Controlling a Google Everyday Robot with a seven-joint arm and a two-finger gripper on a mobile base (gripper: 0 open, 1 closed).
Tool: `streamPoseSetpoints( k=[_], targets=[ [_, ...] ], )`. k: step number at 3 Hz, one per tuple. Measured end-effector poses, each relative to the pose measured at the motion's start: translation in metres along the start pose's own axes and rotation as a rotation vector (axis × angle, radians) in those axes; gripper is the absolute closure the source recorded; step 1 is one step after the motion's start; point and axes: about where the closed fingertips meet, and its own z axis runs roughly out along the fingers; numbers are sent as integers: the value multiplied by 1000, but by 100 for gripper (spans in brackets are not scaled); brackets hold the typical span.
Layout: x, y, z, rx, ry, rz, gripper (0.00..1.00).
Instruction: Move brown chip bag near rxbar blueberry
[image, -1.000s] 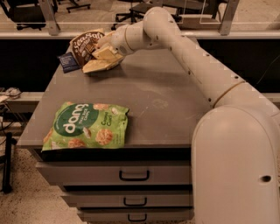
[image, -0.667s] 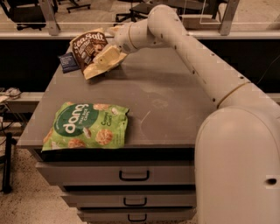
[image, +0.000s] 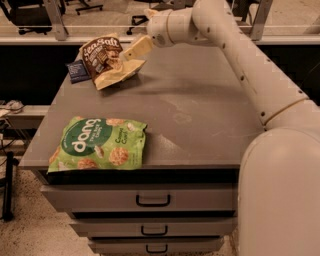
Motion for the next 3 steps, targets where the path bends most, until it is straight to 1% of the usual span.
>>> streamPoseSetpoints(
  k=[1, 2, 3],
  targets=[
    [-5, -29, -61, 62, -39, 22, 0],
    [3, -52, -133, 116, -24, 22, 0],
    [3, -52, -133, 116, -24, 22, 0]
  ],
)
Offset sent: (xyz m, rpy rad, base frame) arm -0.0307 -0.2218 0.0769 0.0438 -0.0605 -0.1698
